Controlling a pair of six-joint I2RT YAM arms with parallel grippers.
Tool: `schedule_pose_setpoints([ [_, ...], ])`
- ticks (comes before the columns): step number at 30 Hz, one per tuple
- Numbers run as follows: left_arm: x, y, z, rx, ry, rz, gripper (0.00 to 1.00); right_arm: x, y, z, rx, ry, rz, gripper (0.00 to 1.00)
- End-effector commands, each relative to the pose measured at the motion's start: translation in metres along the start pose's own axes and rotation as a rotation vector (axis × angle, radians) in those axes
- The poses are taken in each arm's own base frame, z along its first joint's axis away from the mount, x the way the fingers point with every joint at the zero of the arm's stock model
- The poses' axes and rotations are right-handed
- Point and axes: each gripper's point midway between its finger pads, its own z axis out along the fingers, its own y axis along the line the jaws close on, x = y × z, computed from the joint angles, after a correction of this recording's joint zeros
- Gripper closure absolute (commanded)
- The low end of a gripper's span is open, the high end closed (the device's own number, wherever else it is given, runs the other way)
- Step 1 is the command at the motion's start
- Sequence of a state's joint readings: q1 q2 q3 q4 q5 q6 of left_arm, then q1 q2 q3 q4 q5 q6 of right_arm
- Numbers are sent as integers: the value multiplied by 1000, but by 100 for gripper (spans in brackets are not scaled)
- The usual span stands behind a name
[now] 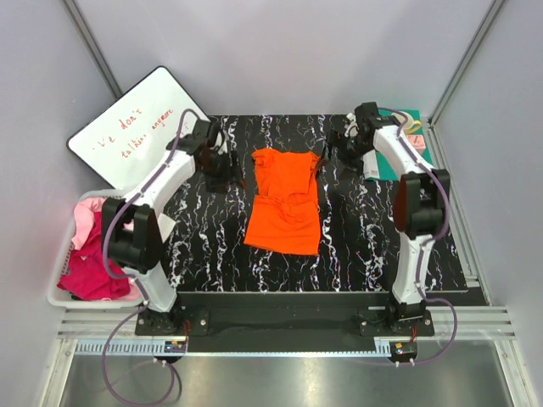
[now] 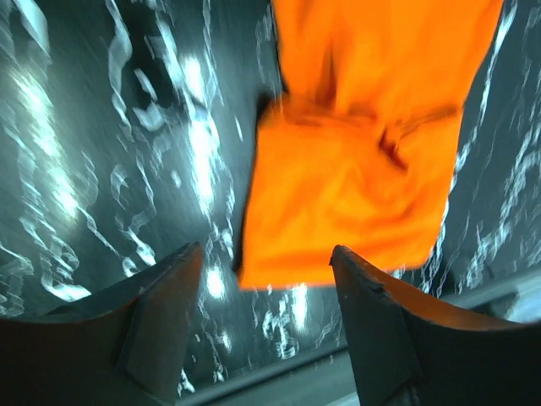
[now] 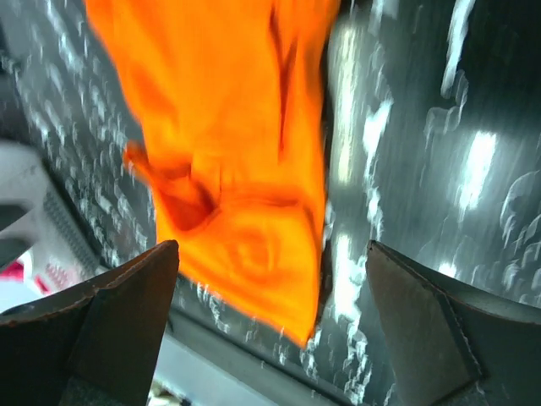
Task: Fold and stack the t-shirts
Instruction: Fold the tshirt
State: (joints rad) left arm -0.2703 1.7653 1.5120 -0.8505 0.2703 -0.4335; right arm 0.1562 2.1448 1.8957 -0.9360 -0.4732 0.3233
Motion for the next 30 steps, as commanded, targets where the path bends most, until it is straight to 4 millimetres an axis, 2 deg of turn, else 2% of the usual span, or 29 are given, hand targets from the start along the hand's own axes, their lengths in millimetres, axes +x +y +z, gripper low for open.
schedule_pose_setpoints([
  [1, 43, -9, 8, 137, 75, -2, 35, 50, 8, -21, -81, -10, 50, 1],
  [2, 51, -12, 9, 172, 94, -9, 35, 62, 6, -20, -94, -1, 96, 9],
  [3, 68, -6, 19, 180, 130, -36, 35, 92, 0, -16, -115, 47, 142, 12],
  [5, 80, -3, 26, 194, 158, -49, 35, 107, -1, -10, -160, 42, 204, 22],
  [6, 89, 3, 32, 189, 174, -59, 35, 134, -10, -5, -164, 85, 250, 25],
  [8, 95, 7, 39, 188, 180, -64, 35, 144, -12, 2, -198, 79, 294, 28],
  [9, 100, 10, 42, 184, 192, -68, 34, 161, -18, 7, -198, 110, 321, 29],
  [13, 118, 16, 56, 184, 244, -81, 34, 181, -21, 23, -201, 140, 328, 30],
  [14, 120, 17, 60, 184, 249, -85, 34, 191, -20, 31, -194, 174, 339, 30],
  [17, 133, 18, 67, 185, 274, -100, 34, 203, -13, 46, -192, 214, 325, 30],
  [19, 144, 19, 73, 174, 299, -97, 34, 204, -9, 54, -199, 219, 317, 30],
  [21, 146, 19, 76, 165, 297, -96, 34, 211, -5, 64, -204, 249, 323, 31],
  [25, 152, 24, 85, 144, 316, -110, 34, 217, -4, 71, -196, 279, 332, 32],
  [30, 152, 27, 90, 122, 320, -117, 37, 228, -9, 66, -172, 318, 343, 34],
])
